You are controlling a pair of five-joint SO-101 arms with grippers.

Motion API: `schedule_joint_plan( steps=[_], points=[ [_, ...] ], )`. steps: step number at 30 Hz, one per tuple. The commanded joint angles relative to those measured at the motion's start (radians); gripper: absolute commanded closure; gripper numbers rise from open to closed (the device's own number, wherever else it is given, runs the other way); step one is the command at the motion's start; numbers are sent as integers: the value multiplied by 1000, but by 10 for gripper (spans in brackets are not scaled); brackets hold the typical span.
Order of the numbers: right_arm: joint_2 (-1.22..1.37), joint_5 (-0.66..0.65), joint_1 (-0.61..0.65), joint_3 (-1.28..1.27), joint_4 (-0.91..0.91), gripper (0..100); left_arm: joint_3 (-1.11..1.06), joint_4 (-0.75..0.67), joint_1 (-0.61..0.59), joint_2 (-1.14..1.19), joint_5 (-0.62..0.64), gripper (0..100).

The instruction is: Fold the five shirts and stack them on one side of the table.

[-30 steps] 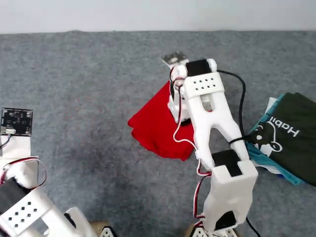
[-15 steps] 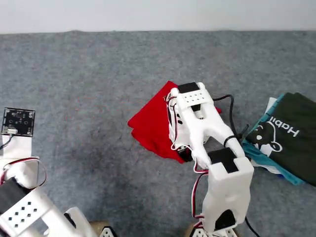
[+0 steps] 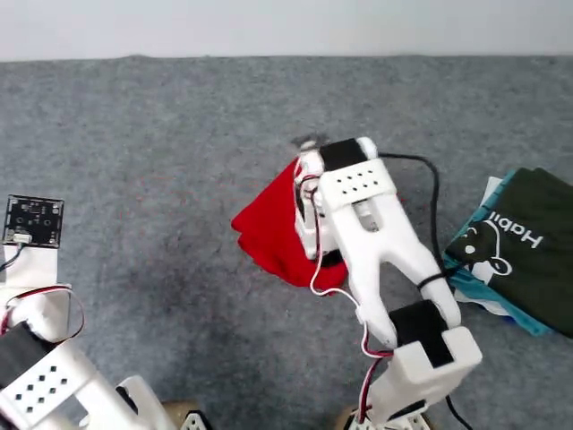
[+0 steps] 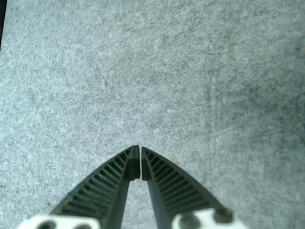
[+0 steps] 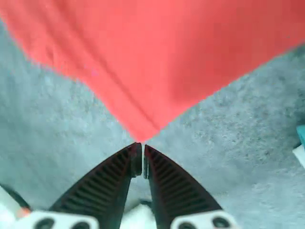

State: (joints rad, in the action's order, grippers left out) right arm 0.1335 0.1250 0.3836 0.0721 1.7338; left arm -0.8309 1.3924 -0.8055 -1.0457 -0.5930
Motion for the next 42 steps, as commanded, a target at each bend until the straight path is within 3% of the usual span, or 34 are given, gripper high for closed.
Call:
schedule_joint_plan(
  steps=[1,4,10,13,26,34,40,42],
  points=[
    [-42,227,-18,86,-68,989,10,-3,8,-11,-8,984],
    [-7,353,-16,91,-140,942,10,-3,8,-9,-9,984],
    [105,520,-19,89,-228,586,10,-3,8,-6,-9,984],
    [142,563,-19,89,-274,508,8,-26,8,-5,-9,984],
    [295,598,-120,86,-519,609,8,-40,8,-5,-9,984],
    [503,572,-96,92,-595,779,8,-40,8,-5,-9,984],
    [518,488,-110,146,-545,998,8,-40,8,-5,-9,984],
    [510,437,-122,150,-519,976,8,-40,8,-5,-9,984]
  ],
)
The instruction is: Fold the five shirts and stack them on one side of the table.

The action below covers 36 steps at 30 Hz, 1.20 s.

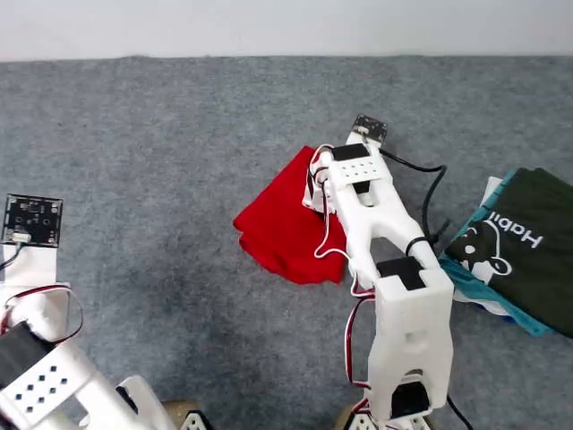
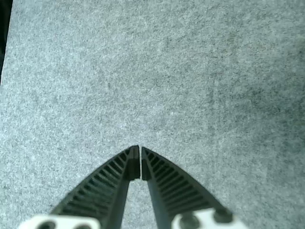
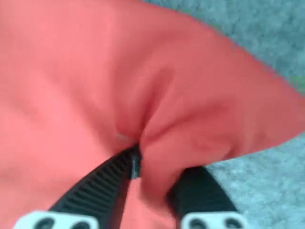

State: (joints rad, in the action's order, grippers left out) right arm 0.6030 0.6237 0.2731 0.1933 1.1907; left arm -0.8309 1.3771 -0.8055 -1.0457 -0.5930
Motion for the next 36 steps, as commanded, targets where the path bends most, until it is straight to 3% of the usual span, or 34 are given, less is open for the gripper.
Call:
schedule_joint_plan(
  steps=[1,10,22,36],
  points=[
    [36,-83,-16,35,38,991,8,-25,8,-5,-9,984],
    [-182,-259,-76,147,243,990,8,-25,8,-5,-9,984],
    [-579,-402,-145,150,351,991,-22,-25,8,-5,-9,984],
    [-796,-519,-423,150,364,991,-24,-68,8,-5,-9,984]
  ],
)
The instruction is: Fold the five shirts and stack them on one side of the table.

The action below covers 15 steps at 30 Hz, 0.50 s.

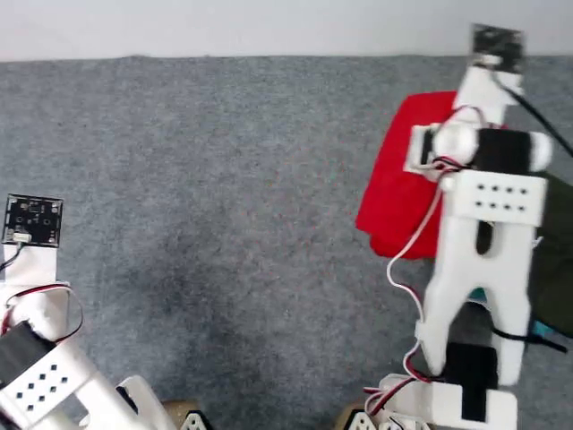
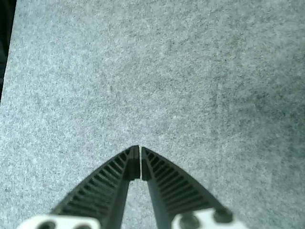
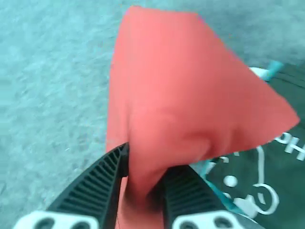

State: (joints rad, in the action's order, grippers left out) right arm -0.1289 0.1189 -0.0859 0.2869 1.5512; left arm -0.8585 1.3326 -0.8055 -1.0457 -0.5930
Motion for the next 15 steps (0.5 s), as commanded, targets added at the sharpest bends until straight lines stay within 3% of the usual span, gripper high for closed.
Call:
schedule_joint_plan(
  steps=[1,15],
  points=[
    [-65,-18,-85,57,4,991,4,-23,8,-5,-9,984],
    [50,-264,-424,38,-13,991,-8,-23,8,-5,-9,984]
  ],
)
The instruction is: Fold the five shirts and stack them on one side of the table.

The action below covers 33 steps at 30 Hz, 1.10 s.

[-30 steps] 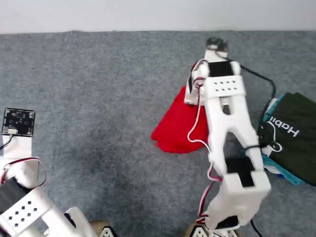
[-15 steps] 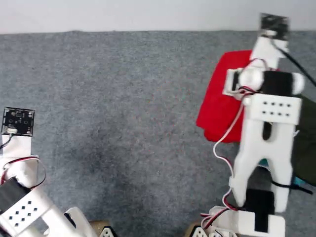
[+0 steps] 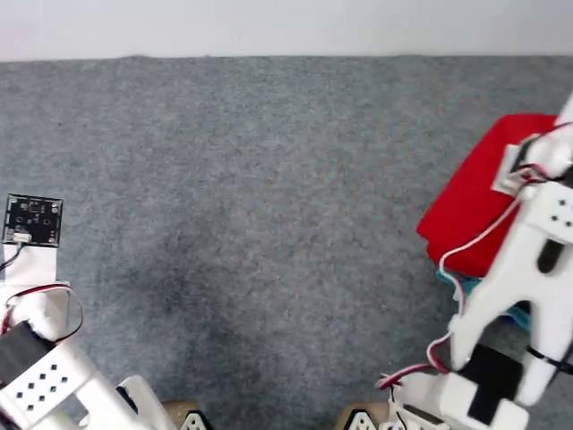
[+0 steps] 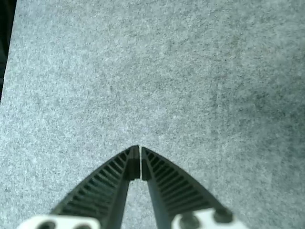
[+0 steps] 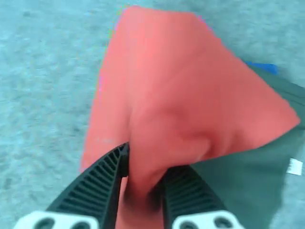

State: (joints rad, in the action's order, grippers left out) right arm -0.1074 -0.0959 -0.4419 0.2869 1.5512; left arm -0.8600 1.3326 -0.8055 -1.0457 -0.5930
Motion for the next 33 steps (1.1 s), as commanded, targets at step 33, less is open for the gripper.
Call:
schedule_joint_plan(
  steps=[33],
  points=[
    [189,-315,-223,37,64,949,-58,-51,8,-11,-9,984]
  ],
)
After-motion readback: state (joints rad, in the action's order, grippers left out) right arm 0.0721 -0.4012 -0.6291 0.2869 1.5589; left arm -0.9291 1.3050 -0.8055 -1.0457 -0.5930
